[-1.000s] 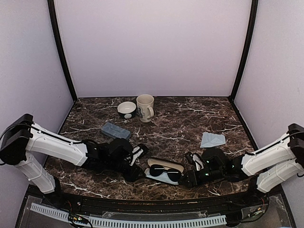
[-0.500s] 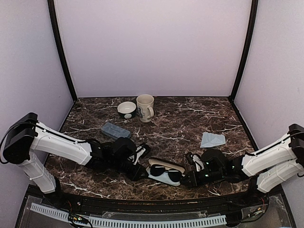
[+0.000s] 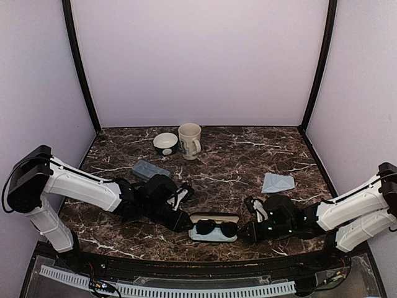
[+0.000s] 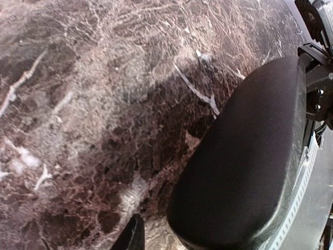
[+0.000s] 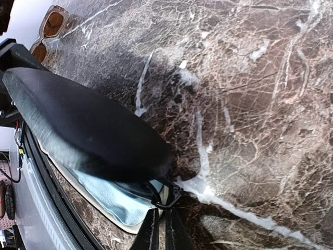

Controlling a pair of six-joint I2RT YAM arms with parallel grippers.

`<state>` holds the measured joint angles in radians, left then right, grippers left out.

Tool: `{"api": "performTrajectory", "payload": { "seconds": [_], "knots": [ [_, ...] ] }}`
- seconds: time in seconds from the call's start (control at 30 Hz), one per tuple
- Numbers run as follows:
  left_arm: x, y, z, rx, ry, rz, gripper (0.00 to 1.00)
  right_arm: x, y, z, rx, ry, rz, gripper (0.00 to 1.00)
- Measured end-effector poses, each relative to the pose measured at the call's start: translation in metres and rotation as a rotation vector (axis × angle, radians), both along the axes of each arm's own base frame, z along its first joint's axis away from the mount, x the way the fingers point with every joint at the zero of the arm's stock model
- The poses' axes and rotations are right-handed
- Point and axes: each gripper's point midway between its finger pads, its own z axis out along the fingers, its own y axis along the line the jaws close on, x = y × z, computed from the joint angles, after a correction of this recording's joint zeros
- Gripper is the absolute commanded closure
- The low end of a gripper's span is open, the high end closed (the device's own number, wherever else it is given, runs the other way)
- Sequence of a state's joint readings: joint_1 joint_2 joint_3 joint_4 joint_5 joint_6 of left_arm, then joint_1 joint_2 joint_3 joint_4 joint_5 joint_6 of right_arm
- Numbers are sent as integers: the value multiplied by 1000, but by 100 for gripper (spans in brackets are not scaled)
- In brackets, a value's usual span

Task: Organize the sunglasses
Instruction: Adjust the sunglasses in the sunglasses case.

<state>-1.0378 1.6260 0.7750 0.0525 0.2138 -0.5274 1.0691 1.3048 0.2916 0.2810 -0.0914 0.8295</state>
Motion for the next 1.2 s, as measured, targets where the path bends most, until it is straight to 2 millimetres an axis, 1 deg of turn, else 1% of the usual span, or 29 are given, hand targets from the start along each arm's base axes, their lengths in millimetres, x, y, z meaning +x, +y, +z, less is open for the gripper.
{"api": "performTrajectory", "payload": {
  "seconds": [0.13, 0.43, 0.57, 0.77, 0.93, 1.2],
  "knots": [
    [-5, -2, -1, -10, 28, -12, 74, 1, -1, 1, -6, -3, -8, 92],
    [-16, -5, -2, -17, 46, -43, 75, 5, -2, 3, -45, 0, -30, 92],
    [-24, -6, -4, -14, 50, -63, 72, 6, -2, 3, -54, 5, -42, 93],
    [-33, -2, -11, 5, 55, -73, 66, 10, 0, 5, -66, -2, -53, 95],
    [-34, 1, -6, 3, 36, -70, 64, 11, 3, 4, -82, 3, -53, 96],
    [-35, 14, 3, 2, -33, -63, 63, 15, 3, 4, -104, -4, -58, 96]
  ]
}}
